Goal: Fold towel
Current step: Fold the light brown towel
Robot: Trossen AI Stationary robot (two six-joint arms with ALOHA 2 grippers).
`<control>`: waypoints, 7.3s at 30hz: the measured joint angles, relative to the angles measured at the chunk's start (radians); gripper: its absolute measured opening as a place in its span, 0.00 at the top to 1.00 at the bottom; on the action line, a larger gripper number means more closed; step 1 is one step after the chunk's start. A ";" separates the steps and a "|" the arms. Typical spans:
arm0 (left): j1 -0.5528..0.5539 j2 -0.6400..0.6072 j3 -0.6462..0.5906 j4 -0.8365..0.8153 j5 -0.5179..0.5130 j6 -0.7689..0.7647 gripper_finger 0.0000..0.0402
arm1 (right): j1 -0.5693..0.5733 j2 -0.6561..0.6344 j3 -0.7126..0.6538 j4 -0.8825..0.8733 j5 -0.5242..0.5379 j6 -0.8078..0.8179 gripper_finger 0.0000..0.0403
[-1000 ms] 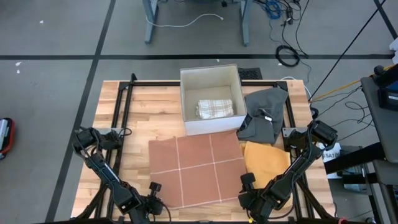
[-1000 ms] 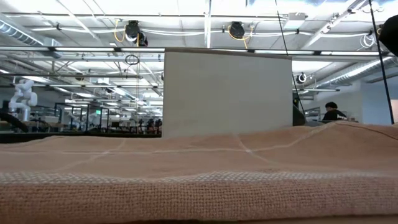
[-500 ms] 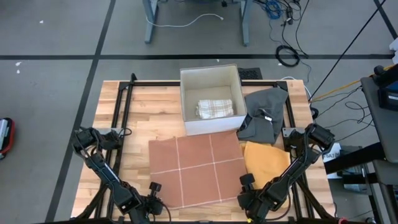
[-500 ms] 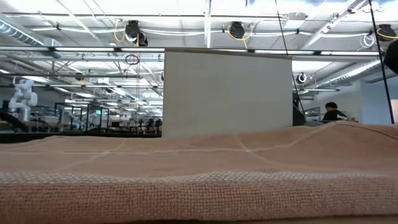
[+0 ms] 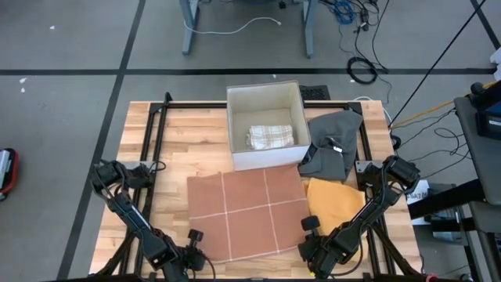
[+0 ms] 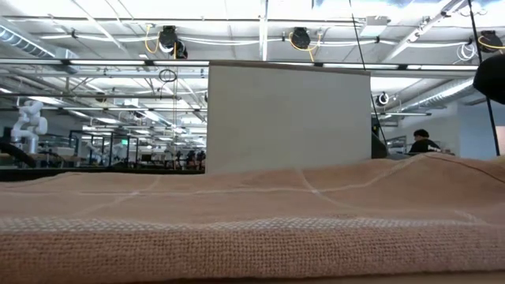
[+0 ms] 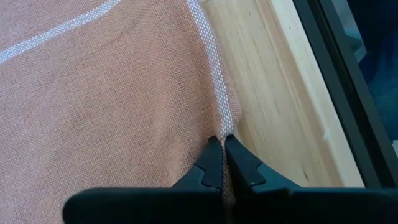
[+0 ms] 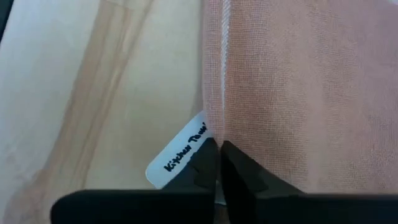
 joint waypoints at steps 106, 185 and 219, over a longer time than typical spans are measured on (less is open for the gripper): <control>0.141 -0.384 -0.187 0.257 0.067 0.427 0.75 | -0.005 -0.370 -0.174 0.409 -0.004 -0.165 0.59; 0.625 0.185 0.137 0.980 0.359 0.863 0.74 | -0.335 -0.375 -0.174 -0.385 0.158 0.229 0.60; 0.644 0.269 0.236 0.939 0.360 0.896 0.74 | -0.340 -0.377 -0.354 -0.205 0.099 0.958 0.60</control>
